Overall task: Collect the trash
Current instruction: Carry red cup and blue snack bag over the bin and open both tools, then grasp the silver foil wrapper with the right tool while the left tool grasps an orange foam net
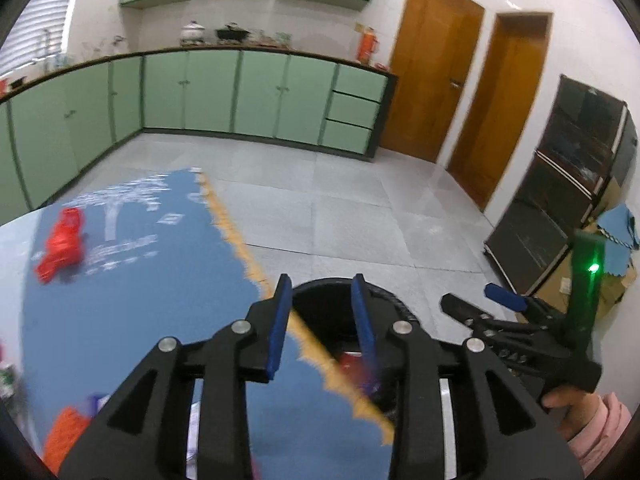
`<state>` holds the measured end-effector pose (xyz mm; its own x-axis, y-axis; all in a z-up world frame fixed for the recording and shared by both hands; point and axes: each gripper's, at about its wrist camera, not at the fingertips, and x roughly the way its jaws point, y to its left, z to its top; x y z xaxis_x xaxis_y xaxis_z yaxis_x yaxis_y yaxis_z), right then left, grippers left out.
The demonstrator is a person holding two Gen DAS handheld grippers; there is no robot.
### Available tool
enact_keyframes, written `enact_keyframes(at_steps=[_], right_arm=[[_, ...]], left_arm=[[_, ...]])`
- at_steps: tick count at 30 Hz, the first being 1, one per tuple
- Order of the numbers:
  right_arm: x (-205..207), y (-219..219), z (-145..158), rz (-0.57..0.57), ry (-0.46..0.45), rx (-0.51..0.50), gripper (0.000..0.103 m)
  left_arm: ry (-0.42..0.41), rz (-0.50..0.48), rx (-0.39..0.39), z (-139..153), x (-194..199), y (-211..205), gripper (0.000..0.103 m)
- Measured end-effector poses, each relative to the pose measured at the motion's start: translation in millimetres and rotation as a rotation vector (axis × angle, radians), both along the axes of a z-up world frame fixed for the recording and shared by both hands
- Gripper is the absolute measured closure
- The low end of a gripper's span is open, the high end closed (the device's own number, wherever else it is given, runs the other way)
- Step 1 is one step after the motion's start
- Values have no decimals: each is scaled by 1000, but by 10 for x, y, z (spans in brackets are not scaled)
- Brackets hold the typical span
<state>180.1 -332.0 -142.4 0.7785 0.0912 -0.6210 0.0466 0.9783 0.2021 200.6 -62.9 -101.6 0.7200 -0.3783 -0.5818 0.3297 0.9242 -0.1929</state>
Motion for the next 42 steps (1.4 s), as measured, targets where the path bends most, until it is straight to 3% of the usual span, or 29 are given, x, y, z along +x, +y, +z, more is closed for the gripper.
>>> enact_keyframes(at_steps=[7,14,24,36,38,39,41,42], right_arm=[[-250,685,221,151,-69,29,6],[-480,1339,172,260,-93,8,6],[-652,1989,-145,348,-63,-38,6],[-647,2060,-186,350,-53,-83,7],[-636,2059,-204,351,-48,-85,7],[-630,2061,-213,353,-46,-87,7],[-627,2075,-229,356,-44,-93,7],[-625,2085,-239,360,-43,-99,7]], left_arm=[[-25,175,50,54,-491,836,67],[5,287,71,-113,-914,1407,62],[28,317,80,-390,-1213,1623,50],[85,323,92,-709,-1189,1638,43],[96,332,104,-748,-1164,1637,47],[100,341,110,-766,-1155,1640,58],[102,349,109,-775,-1136,1658,67],[98,353,109,-779,-1143,1664,77]])
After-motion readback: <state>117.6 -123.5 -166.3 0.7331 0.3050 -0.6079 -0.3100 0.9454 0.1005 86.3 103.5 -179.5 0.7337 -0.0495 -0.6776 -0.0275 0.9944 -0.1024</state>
